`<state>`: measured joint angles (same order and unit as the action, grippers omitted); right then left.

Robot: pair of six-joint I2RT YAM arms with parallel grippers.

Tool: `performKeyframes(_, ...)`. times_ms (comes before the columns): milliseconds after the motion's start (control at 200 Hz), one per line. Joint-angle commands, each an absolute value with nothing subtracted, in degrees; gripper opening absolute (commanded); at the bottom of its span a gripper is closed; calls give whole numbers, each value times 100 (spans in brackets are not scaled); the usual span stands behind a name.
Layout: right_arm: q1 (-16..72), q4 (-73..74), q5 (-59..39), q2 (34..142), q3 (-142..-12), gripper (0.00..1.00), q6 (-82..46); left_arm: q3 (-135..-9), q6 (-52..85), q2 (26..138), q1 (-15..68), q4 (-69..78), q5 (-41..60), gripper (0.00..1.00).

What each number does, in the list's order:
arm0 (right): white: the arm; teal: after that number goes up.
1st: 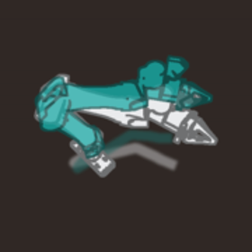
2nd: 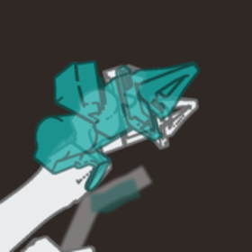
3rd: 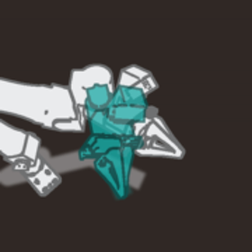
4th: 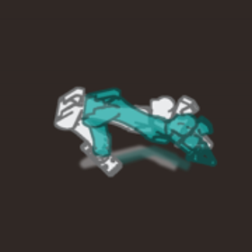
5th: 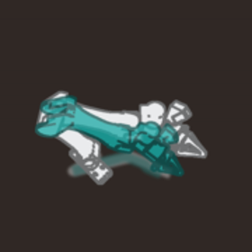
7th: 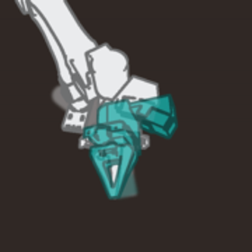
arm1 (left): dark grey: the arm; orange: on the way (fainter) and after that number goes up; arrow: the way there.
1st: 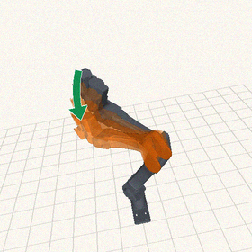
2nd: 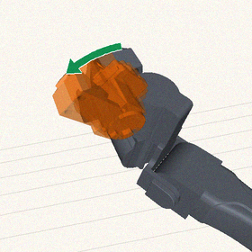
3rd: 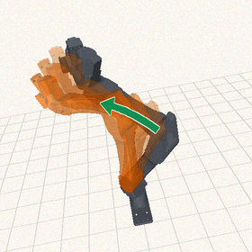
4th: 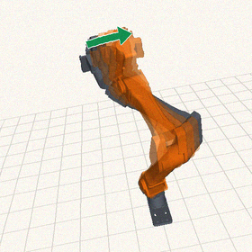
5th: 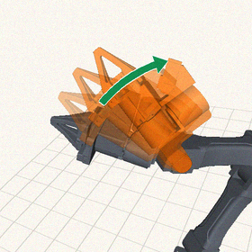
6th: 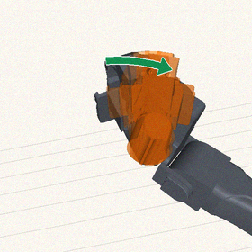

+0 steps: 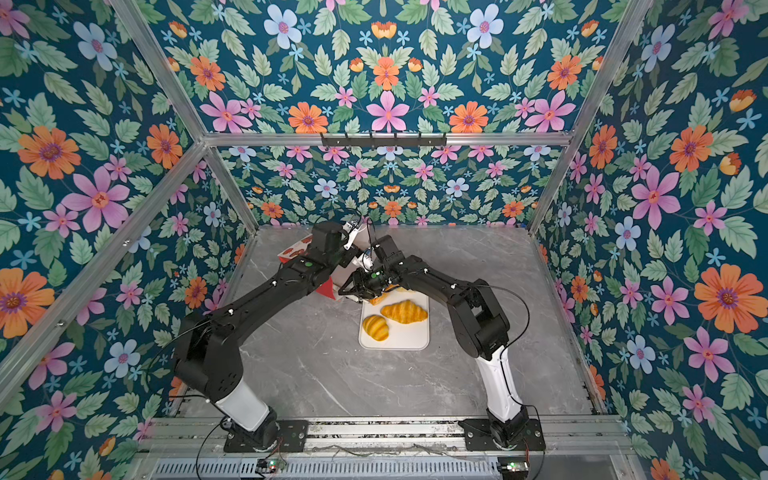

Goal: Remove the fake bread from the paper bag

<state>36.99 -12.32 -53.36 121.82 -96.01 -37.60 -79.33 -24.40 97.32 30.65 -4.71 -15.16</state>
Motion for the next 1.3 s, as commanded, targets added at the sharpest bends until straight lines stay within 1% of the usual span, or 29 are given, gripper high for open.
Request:
performKeyframes(0,3709,-762,-5873,12283,-9659,38,-4075,-8420,-2820,10046,3158,-1283,-1697,0)
performKeyframes(115,3709,-344,-6070,12393,-9652,38,-4401,-8960,-3023,10377,3258,-1733,-1826,0)
performKeyframes(255,3711,486,-6372,12509,-9558,37,-5035,-9426,-3220,10639,3361,-2111,-1965,0)
performKeyframes(385,3693,905,-6492,12561,-9560,37,-5378,-9796,-3365,10814,3427,-2387,-2156,0)
performKeyframes(620,3625,1818,-6644,12647,-9349,37,-6074,-9853,-3437,10841,3454,-2371,-2260,0)
performKeyframes(885,3608,1629,-6562,12580,-9299,36,-5917,-9654,-3450,10728,3454,-2090,-2238,0)
performKeyframes(1040,3606,721,-6190,12385,-9208,37,-5191,-8997,-3330,10284,3398,-1419,-1905,0)
performKeyframes(1190,3608,-265,-5636,12169,-9043,36,-4364,-7829,-3314,9603,3308,-425,-1603,0)
performKeyframes(1295,3612,-608,-5303,12036,-8827,36,-4037,-7009,-3420,9219,3300,153,-1440,0)
